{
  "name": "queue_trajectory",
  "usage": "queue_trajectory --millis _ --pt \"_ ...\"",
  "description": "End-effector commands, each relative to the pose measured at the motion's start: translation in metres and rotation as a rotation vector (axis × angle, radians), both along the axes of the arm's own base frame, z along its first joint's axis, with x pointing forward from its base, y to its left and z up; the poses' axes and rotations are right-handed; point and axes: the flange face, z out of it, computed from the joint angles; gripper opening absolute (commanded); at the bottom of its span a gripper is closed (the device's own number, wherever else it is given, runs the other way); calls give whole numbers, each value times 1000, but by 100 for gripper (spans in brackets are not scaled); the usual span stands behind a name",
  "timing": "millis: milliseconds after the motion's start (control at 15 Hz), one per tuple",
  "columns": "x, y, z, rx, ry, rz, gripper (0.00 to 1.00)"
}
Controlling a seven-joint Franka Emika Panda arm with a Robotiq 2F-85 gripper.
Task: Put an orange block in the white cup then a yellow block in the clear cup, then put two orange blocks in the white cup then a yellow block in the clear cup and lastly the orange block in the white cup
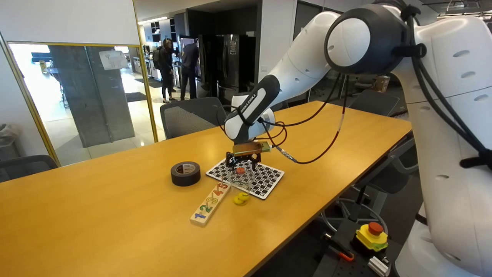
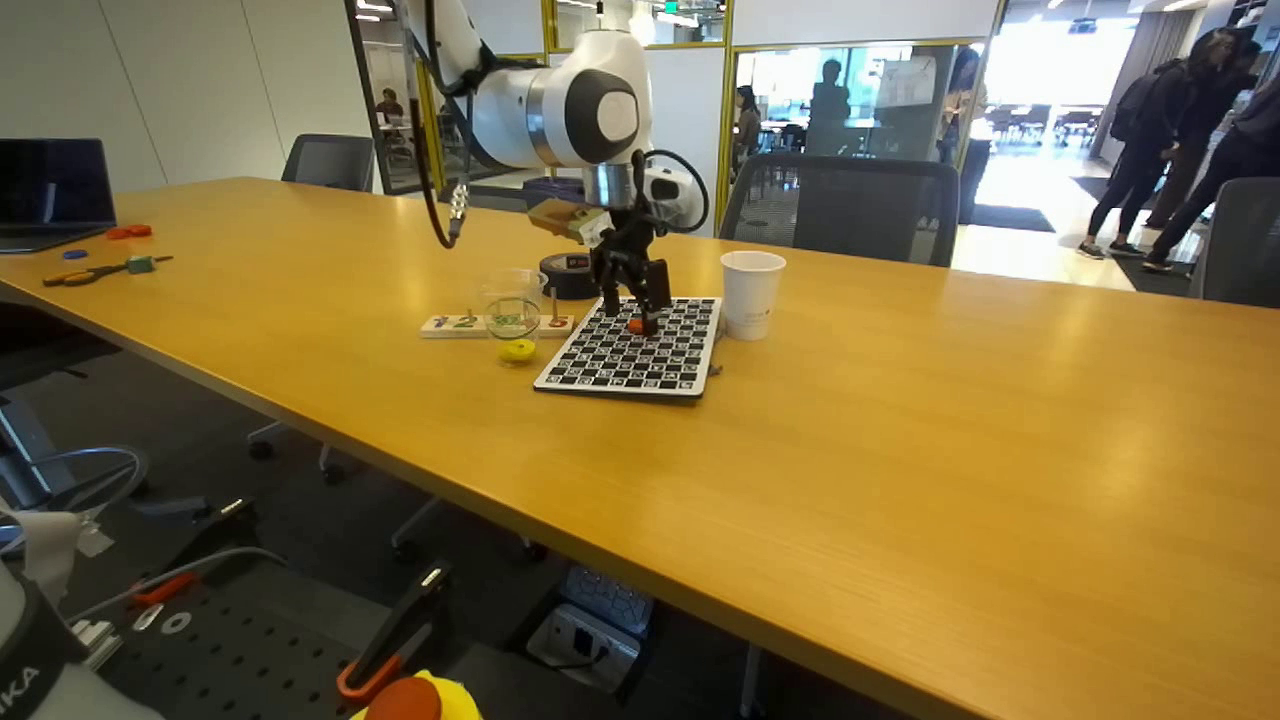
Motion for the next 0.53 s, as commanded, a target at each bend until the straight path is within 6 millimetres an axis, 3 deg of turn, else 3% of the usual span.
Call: queue_trajectory --millis 0,467 --pt "11 -3 3 -13 -32 -13 100" --pt "21 -5 0 -7 -37 -7 100"
